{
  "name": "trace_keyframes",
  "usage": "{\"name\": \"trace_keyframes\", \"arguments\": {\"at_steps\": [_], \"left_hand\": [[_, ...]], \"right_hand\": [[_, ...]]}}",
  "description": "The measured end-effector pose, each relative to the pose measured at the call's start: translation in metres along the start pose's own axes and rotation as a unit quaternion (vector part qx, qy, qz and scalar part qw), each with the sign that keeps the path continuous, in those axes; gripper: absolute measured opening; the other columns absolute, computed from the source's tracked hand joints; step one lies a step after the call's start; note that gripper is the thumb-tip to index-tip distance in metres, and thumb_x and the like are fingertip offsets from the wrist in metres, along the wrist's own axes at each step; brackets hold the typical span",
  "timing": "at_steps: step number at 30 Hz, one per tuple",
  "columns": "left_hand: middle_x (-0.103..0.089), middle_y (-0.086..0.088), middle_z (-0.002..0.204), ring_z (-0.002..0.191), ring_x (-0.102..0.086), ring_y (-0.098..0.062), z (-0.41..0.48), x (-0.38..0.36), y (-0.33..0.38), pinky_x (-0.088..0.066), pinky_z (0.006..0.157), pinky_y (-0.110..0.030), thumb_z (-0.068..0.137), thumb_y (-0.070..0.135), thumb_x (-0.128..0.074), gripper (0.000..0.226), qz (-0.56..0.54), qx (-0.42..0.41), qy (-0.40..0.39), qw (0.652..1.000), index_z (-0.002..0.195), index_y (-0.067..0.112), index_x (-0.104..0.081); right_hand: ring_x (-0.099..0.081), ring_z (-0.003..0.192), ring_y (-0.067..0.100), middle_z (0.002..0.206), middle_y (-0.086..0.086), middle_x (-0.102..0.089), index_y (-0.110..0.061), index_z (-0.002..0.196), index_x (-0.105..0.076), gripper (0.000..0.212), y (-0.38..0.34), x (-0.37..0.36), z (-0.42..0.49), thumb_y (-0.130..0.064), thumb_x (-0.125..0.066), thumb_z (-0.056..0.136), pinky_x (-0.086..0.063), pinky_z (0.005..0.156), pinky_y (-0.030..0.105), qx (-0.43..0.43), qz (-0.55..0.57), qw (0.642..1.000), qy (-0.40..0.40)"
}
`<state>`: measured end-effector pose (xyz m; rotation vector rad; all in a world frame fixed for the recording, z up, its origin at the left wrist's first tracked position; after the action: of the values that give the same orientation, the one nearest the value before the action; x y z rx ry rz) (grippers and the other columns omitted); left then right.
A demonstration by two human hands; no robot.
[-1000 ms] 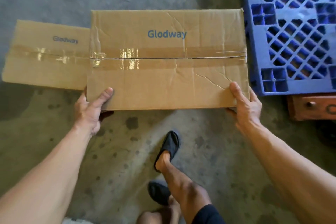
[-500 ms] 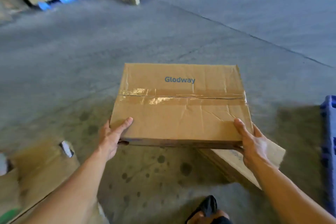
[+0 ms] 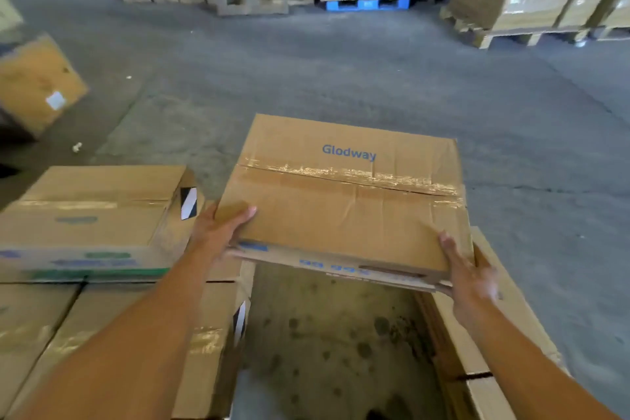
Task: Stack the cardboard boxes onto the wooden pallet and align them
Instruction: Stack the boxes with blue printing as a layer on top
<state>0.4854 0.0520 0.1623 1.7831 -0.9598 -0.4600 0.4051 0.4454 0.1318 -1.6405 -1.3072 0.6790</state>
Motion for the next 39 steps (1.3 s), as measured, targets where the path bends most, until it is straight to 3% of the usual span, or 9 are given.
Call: {"name": "trace_keyframes", "arguments": {"at_steps": [4,7,10,15,19,22,27,35,39], "left_hand": [[-0.068,0.006,0.106,0.099,-0.067,-0.024,0.017,0.039,-0.018,-0.061,0.070,-0.051,0.077,0.026,-0.086,0.040,-0.031,0.025,0.085,0.996,0.108,0.032,-0.061],[-0.066,-0.001,0.122,0.102,-0.069,-0.033,0.030,0.070,-0.037,-0.063,0.063,-0.048,0.059,0.045,-0.092,0.091,-0.018,0.060,0.164,0.984,0.138,0.020,-0.053],[-0.065,-0.006,0.126,0.104,-0.067,-0.037,0.057,0.096,-0.052,-0.063,0.066,-0.054,0.031,0.062,-0.090,0.125,-0.037,0.076,0.224,0.971,0.139,0.015,-0.051],[-0.066,-0.006,0.121,0.108,-0.065,-0.030,0.134,0.121,-0.090,-0.059,0.085,-0.053,0.009,0.076,-0.088,0.141,-0.071,0.112,0.287,0.949,0.131,0.012,-0.054],[-0.058,-0.011,0.133,0.121,-0.057,-0.029,0.160,0.109,-0.083,-0.048,0.106,-0.044,0.042,0.058,-0.097,0.120,-0.097,0.150,0.328,0.927,0.138,0.007,-0.045],[-0.051,-0.015,0.135,0.120,-0.054,-0.030,0.171,0.109,-0.091,-0.045,0.106,-0.037,0.061,0.038,-0.095,0.105,-0.106,0.168,0.359,0.912,0.139,0.004,-0.035],[-0.048,-0.013,0.136,0.116,-0.053,-0.028,0.186,0.132,-0.117,-0.043,0.106,-0.036,0.062,0.036,-0.095,0.100,-0.107,0.179,0.395,0.895,0.131,0.020,-0.024],[-0.030,-0.020,0.159,0.137,-0.045,-0.036,0.204,0.185,-0.155,-0.046,0.104,-0.060,0.015,0.068,-0.093,0.156,-0.042,0.166,0.327,0.929,0.140,0.068,0.001],[-0.021,-0.010,0.164,0.136,-0.042,-0.034,0.199,0.192,-0.125,-0.052,0.096,-0.061,0.059,0.044,-0.094,0.129,0.071,0.156,0.282,0.944,0.142,0.071,0.001]], "right_hand": [[-0.063,0.112,0.031,0.123,0.000,-0.061,-0.030,0.140,-0.051,0.073,-0.002,-0.070,0.024,-0.054,-0.077,0.077,-0.061,0.082,0.049,-0.017,-0.038,0.996,-0.073],[-0.062,0.113,0.031,0.124,-0.002,-0.062,-0.044,0.132,-0.052,0.084,0.007,-0.119,0.030,-0.074,-0.079,0.059,-0.062,0.077,0.049,-0.034,-0.074,0.989,-0.121],[-0.066,0.109,0.030,0.124,-0.003,-0.065,-0.049,0.131,-0.053,0.107,0.031,-0.164,0.058,-0.089,-0.074,0.034,-0.063,0.074,0.053,-0.045,-0.110,0.984,-0.134],[-0.064,0.114,0.031,0.125,-0.005,-0.060,-0.038,0.144,-0.048,0.102,0.023,-0.233,0.055,-0.068,-0.077,0.051,-0.061,0.081,0.055,-0.056,-0.132,0.983,-0.115],[-0.064,0.116,0.033,0.126,-0.002,-0.061,-0.033,0.143,-0.049,0.086,0.034,-0.262,0.062,-0.058,-0.076,0.066,-0.057,0.088,0.060,-0.071,-0.140,0.982,-0.101],[-0.065,0.114,0.033,0.119,-0.004,-0.064,-0.031,0.137,-0.053,0.075,0.048,-0.271,0.059,-0.054,-0.077,0.070,-0.057,0.088,0.060,-0.082,-0.149,0.980,-0.105],[-0.062,0.119,0.030,0.119,-0.006,-0.065,-0.028,0.135,-0.056,0.054,0.076,-0.280,0.054,-0.036,-0.076,0.086,-0.056,0.092,0.058,-0.104,-0.161,0.971,-0.141],[-0.056,0.124,0.024,0.134,-0.004,-0.059,-0.028,0.151,-0.045,0.072,0.087,-0.295,0.057,-0.037,-0.076,0.086,-0.051,0.101,0.058,-0.113,-0.198,0.954,-0.194],[-0.056,0.127,0.026,0.135,-0.005,-0.059,-0.028,0.151,-0.046,0.075,0.088,-0.301,0.053,-0.041,-0.076,0.084,-0.051,0.100,0.058,-0.122,-0.217,0.947,-0.204]]}}
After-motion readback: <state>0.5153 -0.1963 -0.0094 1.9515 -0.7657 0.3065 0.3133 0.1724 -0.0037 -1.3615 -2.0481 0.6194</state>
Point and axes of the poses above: each hand's wrist, its own z-axis towards the middle knuckle, its own x-axis out of the back of the hand, y = z × x, the point moved 2 cm from there along z, towards the middle knuckle
